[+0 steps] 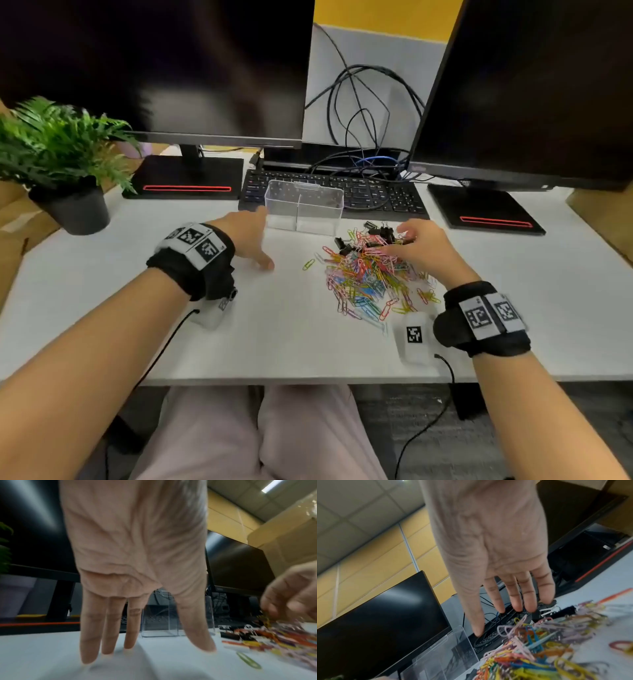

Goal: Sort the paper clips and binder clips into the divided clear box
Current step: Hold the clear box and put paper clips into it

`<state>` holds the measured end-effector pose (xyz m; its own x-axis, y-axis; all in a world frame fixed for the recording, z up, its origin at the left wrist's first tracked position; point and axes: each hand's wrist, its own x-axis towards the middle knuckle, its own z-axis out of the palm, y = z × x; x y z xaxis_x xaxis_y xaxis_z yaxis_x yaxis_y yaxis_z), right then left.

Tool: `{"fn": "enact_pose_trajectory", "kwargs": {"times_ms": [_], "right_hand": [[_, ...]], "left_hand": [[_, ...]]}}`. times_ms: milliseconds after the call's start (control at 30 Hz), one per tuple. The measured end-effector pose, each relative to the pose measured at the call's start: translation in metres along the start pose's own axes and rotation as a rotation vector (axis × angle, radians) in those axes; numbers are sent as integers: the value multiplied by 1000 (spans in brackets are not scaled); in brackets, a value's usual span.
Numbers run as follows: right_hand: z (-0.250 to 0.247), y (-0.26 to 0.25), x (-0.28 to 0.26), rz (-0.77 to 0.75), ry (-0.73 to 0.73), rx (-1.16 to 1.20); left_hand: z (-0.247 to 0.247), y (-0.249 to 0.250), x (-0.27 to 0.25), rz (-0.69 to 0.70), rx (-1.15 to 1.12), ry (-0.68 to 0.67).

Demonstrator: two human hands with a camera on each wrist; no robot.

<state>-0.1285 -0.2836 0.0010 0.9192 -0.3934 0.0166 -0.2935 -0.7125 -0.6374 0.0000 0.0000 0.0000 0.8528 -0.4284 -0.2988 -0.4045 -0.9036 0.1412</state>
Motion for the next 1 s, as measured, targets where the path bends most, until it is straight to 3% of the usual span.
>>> {"fn": "enact_pose_trajectory", "kwargs": {"times_ms": [167, 300, 433, 800, 1000], "right_hand": [[6, -4, -1, 43, -132, -209], [11, -3, 5, 55, -109, -276], [17, 2, 14, 55, -107, -317], [17, -16, 40, -55, -30, -366], [6, -23, 45, -39, -73, -332]], "left_hand": [[-11, -9, 7, -81, -204, 85], [-18, -13, 22, -17, -326, 164], [-24, -9, 41, 92, -337, 153], [-30, -13, 52, 171, -541, 176], [-29, -20, 54, 231, -646, 154]]}}
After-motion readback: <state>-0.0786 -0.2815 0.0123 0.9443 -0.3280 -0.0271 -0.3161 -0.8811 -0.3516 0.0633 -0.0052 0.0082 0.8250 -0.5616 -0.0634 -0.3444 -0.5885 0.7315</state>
